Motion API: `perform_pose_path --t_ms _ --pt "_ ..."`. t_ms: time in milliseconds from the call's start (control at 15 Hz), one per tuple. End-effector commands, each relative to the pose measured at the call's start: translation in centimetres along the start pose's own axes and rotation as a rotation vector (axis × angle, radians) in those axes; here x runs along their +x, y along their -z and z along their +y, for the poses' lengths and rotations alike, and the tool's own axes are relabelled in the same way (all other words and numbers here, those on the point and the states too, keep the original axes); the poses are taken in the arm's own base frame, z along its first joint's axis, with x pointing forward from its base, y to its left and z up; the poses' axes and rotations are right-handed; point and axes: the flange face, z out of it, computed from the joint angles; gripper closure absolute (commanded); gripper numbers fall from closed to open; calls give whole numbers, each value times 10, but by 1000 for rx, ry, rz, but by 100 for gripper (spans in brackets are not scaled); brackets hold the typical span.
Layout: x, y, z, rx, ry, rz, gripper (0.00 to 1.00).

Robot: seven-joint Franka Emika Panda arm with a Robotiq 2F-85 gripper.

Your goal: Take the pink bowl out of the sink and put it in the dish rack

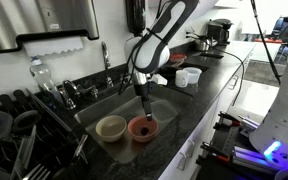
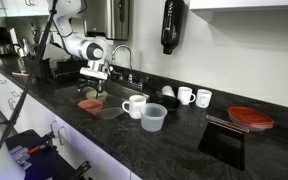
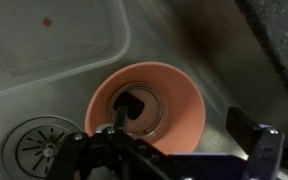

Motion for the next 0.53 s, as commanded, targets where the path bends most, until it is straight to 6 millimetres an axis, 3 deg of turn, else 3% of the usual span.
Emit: perform_pose_path --t_ms 0,267,467 --pt "16 -18 16 30 42 -14 0" --pt "31 -37 30 8 71 -56 0" --pt "37 -34 41 -19 93 -63 0"
